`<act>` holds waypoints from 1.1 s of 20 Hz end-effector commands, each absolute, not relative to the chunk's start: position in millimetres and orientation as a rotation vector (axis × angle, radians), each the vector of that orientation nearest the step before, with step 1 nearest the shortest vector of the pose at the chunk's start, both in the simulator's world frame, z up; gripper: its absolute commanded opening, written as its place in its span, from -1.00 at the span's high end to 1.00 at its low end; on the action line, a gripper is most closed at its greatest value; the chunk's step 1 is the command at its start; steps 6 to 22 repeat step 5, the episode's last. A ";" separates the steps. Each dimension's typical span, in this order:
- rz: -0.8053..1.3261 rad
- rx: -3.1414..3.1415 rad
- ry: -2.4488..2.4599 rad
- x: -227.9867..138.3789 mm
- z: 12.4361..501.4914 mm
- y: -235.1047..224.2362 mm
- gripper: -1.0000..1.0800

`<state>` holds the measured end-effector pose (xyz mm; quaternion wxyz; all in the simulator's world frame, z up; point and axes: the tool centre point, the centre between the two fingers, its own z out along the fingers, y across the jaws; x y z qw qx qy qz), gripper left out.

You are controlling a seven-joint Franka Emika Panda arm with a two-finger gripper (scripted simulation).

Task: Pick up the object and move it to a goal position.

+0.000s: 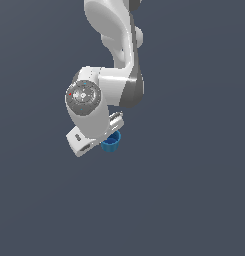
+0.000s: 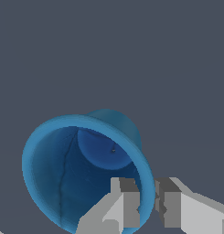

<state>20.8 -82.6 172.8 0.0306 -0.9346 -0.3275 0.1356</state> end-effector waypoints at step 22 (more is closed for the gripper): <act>0.417 -2.881 -1.009 26.1 183.1 -80.2 1.00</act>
